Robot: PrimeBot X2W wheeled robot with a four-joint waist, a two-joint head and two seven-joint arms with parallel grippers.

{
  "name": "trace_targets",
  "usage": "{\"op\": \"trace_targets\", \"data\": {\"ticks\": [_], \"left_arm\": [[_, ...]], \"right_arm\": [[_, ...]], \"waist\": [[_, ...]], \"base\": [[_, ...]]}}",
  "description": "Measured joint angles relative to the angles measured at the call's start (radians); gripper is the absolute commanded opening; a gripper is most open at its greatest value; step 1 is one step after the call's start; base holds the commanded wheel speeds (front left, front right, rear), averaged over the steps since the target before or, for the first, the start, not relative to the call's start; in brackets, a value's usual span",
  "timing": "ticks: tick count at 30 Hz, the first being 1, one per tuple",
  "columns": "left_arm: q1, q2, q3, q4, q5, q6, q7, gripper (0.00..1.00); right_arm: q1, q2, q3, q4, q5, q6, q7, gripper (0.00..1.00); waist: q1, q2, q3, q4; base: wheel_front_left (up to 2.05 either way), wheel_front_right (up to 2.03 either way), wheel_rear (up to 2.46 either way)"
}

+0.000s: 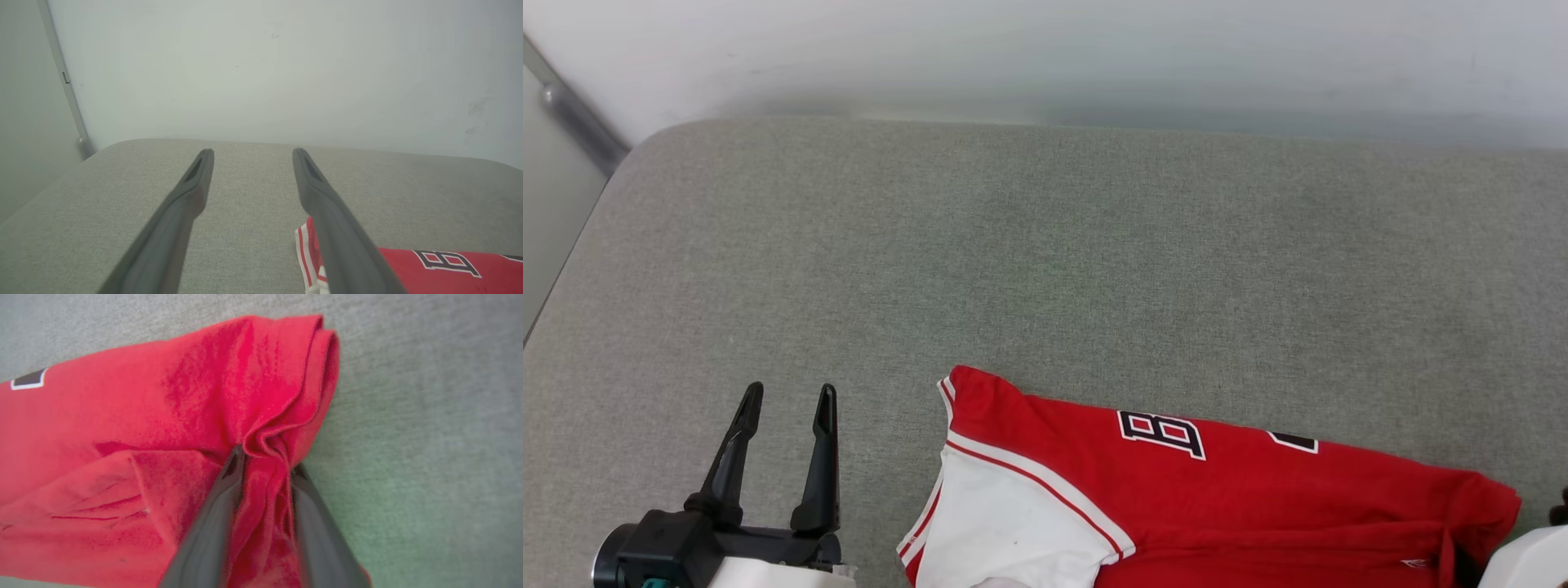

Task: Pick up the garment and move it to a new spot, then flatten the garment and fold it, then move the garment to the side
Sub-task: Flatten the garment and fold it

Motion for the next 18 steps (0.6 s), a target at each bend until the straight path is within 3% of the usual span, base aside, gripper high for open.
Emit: {"op": "trace_targets", "data": {"ticks": [7, 18], "left_arm": [[0.016, 0.01, 0.004, 0.005, 0.001, 0.0, 0.0, 1.0], [0.023, 0.017, 0.018, 0.012, 0.008, 0.0, 0.0, 1.0]], "right_arm": [[-0.021, -0.003, -0.046, 0.014, -0.008, 0.009, -0.063, 0.0], [-0.059, -0.061, -0.186, 0.028, -0.084, 0.008, -0.119, 0.0]], "waist": [[0.0001, 0.0, -0.026, -0.014], [0.0001, 0.0, -0.049, -0.053]], "base": [[0.0, 0.0, 0.0], [0.0, 0.0, 0.0]]}}
